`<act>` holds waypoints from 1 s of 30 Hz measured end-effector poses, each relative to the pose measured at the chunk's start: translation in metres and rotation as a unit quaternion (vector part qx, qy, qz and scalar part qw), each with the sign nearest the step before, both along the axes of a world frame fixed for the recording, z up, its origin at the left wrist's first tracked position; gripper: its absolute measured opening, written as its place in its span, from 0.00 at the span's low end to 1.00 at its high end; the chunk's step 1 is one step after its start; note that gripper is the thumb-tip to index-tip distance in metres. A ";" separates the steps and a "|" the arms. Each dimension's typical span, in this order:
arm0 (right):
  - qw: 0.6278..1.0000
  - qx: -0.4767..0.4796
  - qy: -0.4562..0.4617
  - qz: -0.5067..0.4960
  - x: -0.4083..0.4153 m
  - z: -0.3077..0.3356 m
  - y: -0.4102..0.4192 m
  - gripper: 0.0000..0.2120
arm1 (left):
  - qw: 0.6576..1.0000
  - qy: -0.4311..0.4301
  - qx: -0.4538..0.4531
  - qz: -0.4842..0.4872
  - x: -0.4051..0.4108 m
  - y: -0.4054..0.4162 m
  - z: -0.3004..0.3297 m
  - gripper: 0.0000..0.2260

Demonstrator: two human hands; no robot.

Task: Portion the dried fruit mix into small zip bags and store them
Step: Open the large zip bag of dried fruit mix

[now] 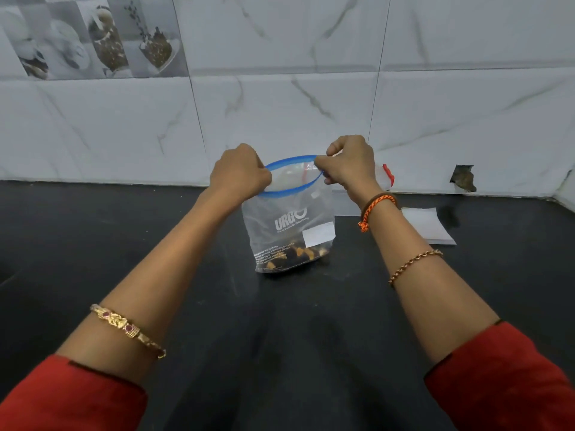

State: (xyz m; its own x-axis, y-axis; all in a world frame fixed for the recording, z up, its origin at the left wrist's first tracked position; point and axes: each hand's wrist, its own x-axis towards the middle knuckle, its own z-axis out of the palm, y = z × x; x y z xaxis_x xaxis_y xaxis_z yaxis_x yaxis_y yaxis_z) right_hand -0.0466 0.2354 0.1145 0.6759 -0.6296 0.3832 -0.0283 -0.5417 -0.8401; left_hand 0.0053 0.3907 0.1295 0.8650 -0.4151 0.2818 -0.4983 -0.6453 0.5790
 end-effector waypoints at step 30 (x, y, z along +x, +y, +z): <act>0.944 -0.256 0.178 0.105 0.025 -0.110 0.032 0.21 | 0.995 -0.063 0.054 0.056 0.013 0.006 -0.119 0.31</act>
State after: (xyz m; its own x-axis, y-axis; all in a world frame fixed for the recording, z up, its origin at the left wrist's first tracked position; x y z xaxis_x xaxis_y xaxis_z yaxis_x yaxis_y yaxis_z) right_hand -0.0213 0.2671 0.0043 0.9082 -0.2615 0.3267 -0.1062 -0.8992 -0.4245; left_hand 0.0179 0.3972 0.0109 0.8683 -0.3525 0.3491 -0.4841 -0.7556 0.4412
